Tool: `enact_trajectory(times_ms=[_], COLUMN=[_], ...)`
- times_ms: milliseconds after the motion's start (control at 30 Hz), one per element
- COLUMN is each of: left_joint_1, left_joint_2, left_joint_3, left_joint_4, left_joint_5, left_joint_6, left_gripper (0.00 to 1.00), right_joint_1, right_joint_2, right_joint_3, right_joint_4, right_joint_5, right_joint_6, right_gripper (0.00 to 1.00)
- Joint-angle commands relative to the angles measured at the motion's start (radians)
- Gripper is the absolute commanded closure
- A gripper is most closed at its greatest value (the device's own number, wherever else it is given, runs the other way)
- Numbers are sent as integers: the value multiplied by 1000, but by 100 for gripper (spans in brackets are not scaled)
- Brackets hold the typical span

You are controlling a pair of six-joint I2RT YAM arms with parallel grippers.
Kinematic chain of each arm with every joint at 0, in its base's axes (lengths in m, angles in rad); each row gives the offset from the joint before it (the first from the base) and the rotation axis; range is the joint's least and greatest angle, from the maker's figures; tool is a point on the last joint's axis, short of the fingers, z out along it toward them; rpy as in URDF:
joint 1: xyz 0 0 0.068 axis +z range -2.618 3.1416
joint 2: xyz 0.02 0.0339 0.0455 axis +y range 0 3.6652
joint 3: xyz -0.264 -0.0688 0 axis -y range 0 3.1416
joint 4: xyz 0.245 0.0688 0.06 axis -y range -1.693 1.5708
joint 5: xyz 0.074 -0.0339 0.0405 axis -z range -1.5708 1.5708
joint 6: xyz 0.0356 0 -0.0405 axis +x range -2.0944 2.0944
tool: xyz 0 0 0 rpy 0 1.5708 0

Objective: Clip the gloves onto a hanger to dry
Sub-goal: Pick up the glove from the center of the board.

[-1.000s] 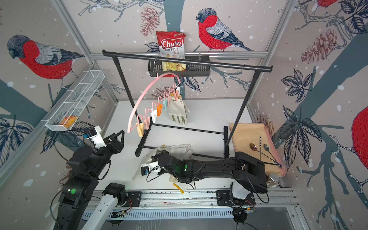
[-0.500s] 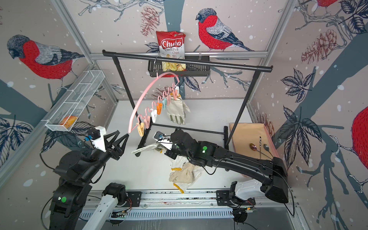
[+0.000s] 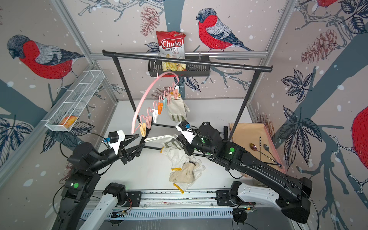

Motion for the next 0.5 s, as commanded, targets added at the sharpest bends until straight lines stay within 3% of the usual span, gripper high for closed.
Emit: enact_trajectory(times_ms=[0, 167, 467], left_joint_1=[-1, -1, -20], left_joint_2=[14, 45, 51], left_joint_3=[-21, -33, -47], left_joint_4=[169, 264, 230], left_joint_5=[61, 130, 243], left_joint_6=[-57, -129, -174], left_gripper=[44, 45, 48], right_joint_1=[0, 7, 8], right_joint_2=[-11, 2, 19], right_joint_3=[3, 1, 5], right_joint_4=[14, 42, 93], right_joint_5=[-39, -54, -35], right_joint_6=[6, 42, 59], right_gripper=[100, 100, 100])
